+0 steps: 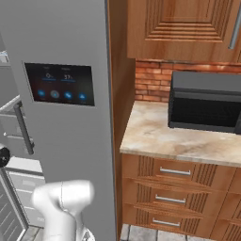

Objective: Open the freezer door, pick up the ice cube tray from the freezer, and place it on the dining counter.

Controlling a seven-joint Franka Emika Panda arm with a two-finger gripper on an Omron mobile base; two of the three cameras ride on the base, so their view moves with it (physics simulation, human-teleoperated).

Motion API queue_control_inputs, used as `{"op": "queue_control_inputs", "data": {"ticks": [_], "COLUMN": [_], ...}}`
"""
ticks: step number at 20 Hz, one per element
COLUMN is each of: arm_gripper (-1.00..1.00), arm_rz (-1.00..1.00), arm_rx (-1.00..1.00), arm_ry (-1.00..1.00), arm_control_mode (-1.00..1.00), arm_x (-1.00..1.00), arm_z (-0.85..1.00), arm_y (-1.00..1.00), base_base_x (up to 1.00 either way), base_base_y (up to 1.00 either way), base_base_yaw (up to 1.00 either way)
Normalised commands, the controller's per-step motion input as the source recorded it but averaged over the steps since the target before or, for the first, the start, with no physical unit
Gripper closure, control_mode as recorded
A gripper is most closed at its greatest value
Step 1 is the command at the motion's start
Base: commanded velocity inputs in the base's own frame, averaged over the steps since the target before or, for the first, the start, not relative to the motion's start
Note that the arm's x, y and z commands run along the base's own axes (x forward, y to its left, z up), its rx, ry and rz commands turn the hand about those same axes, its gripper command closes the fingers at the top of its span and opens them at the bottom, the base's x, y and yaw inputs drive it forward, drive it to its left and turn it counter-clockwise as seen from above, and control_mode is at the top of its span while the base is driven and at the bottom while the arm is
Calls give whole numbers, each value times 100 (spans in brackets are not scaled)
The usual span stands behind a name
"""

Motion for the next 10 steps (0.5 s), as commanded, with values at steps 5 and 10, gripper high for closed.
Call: {"op": "queue_control_inputs", "data": {"ticks": [5,10], "arm_gripper": [-100,-100], "arm_rz": [-24,-24], "arm_rx": [0,0], "arm_ry": [21,23], "arm_control_mode": [-100,-100], "arm_x": [3,11], "arm_z": [13,27], "arm_y": [-100,-100], "base_base_x": [0,0], "base_base_y": [0,0], "base_base_yaw": [0,0]}}
